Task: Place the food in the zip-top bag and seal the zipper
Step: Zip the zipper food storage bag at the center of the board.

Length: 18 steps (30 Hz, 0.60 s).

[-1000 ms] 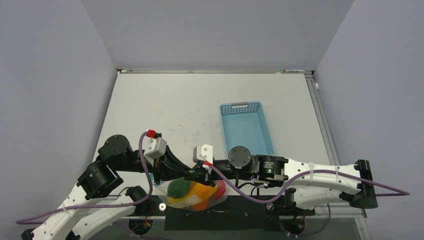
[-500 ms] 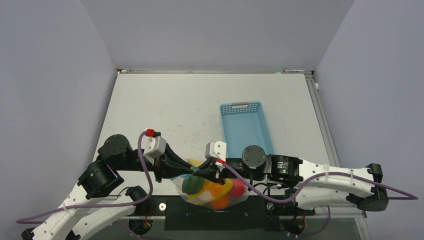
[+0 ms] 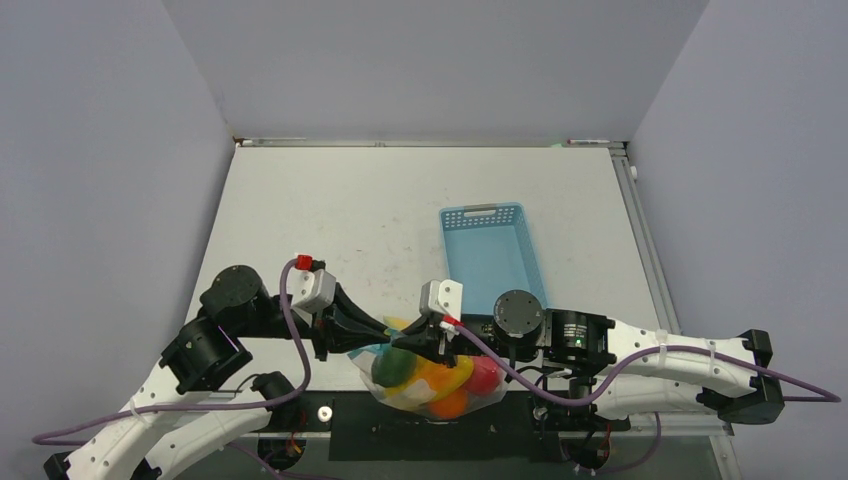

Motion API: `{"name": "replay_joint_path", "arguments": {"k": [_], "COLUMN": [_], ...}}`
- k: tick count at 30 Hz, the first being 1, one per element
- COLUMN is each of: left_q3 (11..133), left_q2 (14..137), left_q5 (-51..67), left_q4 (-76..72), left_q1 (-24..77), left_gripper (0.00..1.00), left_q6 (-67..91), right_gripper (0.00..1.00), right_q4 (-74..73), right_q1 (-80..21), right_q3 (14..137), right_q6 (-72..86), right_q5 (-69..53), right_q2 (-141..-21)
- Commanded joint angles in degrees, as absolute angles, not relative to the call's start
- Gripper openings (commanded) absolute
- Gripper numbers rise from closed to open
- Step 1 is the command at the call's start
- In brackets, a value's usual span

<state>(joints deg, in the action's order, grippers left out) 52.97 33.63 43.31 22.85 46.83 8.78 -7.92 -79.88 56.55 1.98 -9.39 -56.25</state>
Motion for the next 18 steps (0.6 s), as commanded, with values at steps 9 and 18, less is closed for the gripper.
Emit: {"name": "replay_joint_path", "arguments": {"k": [9, 18], "left_q3": [55.9, 54.4], "left_q2": [33.9, 34.2], "left_q5": [44.8, 45.6], "left_q4": [24.5, 23.4], "left_q1": [47.0, 47.0], "left_gripper": [0.0, 0.0], "left_q6": [8.4, 9.5], "right_gripper": [0.09, 0.21], "right_q4": [-9.8, -9.5], "right_q1": [-79.7, -79.6], "right_q3": [59.1, 55.4], "right_q6": [-1.2, -1.2], "right_q5": [-12.1, -14.4], "right_q2": [-57.3, -59.1]}}
